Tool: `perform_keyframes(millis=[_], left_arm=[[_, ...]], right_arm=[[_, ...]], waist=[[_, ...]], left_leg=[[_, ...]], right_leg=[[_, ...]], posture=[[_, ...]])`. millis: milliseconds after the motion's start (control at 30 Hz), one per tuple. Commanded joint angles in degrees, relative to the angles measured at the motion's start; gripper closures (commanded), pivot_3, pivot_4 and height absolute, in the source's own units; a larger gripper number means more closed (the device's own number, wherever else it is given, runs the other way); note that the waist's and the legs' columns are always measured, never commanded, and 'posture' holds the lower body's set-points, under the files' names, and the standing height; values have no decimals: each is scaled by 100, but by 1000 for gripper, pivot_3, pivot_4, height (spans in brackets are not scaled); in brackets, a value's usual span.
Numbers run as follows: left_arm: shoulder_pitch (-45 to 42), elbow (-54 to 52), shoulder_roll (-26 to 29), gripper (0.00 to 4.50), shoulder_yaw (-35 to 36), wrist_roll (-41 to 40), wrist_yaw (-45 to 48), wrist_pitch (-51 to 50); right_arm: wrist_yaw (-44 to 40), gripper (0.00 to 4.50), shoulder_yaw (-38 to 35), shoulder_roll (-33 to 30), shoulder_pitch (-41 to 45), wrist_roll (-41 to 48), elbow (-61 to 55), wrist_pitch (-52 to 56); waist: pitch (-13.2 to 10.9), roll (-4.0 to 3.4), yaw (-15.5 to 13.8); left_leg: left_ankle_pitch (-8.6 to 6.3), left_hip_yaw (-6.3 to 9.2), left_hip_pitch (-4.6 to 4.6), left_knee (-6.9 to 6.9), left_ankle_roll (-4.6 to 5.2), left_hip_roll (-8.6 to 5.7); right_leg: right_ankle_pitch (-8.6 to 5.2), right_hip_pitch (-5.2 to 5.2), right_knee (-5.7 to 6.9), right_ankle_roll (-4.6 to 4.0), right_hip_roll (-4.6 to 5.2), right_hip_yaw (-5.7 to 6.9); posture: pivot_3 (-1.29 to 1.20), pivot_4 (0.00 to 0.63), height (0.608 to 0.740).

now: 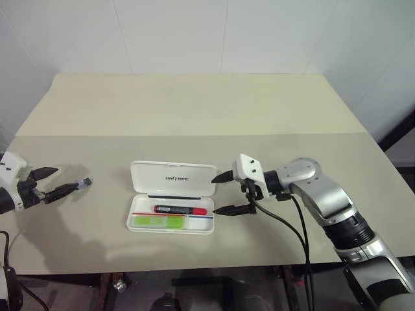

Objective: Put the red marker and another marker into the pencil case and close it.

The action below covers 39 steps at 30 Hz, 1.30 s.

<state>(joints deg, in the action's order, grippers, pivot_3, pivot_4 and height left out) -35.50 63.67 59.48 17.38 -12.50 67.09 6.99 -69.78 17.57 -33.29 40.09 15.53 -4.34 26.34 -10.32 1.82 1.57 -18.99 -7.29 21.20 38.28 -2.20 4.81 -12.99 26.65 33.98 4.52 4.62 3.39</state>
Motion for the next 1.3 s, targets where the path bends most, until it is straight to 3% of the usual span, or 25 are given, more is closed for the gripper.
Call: perform_keyframes(millis=[33,467,767,1167,1200,1300], left_arm=[[-237,223,11,0,-153,175,161,67],[-922,863,-310,0,-614,753,-93,35],[-1128,1047,-515,0,-771,1014,-218,-74],[-1134,1095,-613,3846,-713,1045,-146,-184],[-1129,1096,-616,4096,-706,1042,-151,-173],[-1109,1081,-598,4127,-673,1022,-116,-125]], right_arm=[[-42,60,-305,-95,-43,230,-331,-52],[-383,60,-905,-656,-749,1019,-1021,146],[-230,60,-994,-724,-904,959,-1040,-59],[-223,0,-1042,-762,-833,913,-948,-188],[-218,0,-1041,-748,-819,906,-934,-203],[-206,0,-1016,-705,-767,887,-877,-256]], waist=[[0,0,4],[1,2,-15],[1,2,-11],[1,2,-15],[1,2,-15],[1,2,-14]], left_leg=[[-1,-1,-1,1,0,0],[-3,2,1,22,1,1],[-25,2,0,81,20,6],[-25,1,-2,83,20,6],[-25,0,-2,83,20,6],[-25,0,-3,83,20,6]], right_leg=[[0,0,1,0,2,1],[0,-2,12,-1,3,5],[0,-6,56,-3,4,1],[0,-6,59,-7,6,1],[0,-6,59,-7,6,2],[0,-6,60,-7,6,2]], posture=[[0,150,740],[0,150,740],[0,150,740],[0,150,740],[0,150,740],[0,150,740]])
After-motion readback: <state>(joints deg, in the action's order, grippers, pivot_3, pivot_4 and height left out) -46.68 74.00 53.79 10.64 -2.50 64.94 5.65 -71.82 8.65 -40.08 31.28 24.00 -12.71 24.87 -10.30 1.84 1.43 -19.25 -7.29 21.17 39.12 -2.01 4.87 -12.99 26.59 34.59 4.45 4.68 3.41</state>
